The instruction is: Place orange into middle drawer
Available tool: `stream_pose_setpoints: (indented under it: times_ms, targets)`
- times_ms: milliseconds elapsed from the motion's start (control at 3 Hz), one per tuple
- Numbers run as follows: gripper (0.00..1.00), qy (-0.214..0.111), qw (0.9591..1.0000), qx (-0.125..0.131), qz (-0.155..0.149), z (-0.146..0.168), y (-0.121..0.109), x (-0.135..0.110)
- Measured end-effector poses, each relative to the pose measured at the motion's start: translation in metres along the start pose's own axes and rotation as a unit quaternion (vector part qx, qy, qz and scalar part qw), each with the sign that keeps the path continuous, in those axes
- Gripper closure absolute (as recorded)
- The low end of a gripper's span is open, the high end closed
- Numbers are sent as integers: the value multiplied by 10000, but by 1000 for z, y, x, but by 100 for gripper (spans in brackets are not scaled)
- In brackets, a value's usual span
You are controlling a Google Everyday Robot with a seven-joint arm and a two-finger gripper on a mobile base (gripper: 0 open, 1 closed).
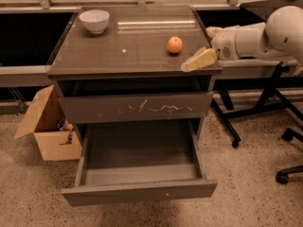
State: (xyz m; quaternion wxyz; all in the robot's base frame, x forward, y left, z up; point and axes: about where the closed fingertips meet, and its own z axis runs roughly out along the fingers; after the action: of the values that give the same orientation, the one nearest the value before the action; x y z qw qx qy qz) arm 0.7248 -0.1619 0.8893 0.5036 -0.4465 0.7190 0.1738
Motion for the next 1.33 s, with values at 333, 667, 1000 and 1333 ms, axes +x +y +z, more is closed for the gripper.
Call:
stream_pose_setpoints:
  times_ms: [333,667,1000,1333]
  targets:
    - [0,-34,9998,92,183,29,-14,-1]
    - [0,-25,9993,69,366,63,-25,0]
    - [0,-19,9991,2,424,83,-27,0]
    - [18,-21,9986,-64,529,100,-30,3]
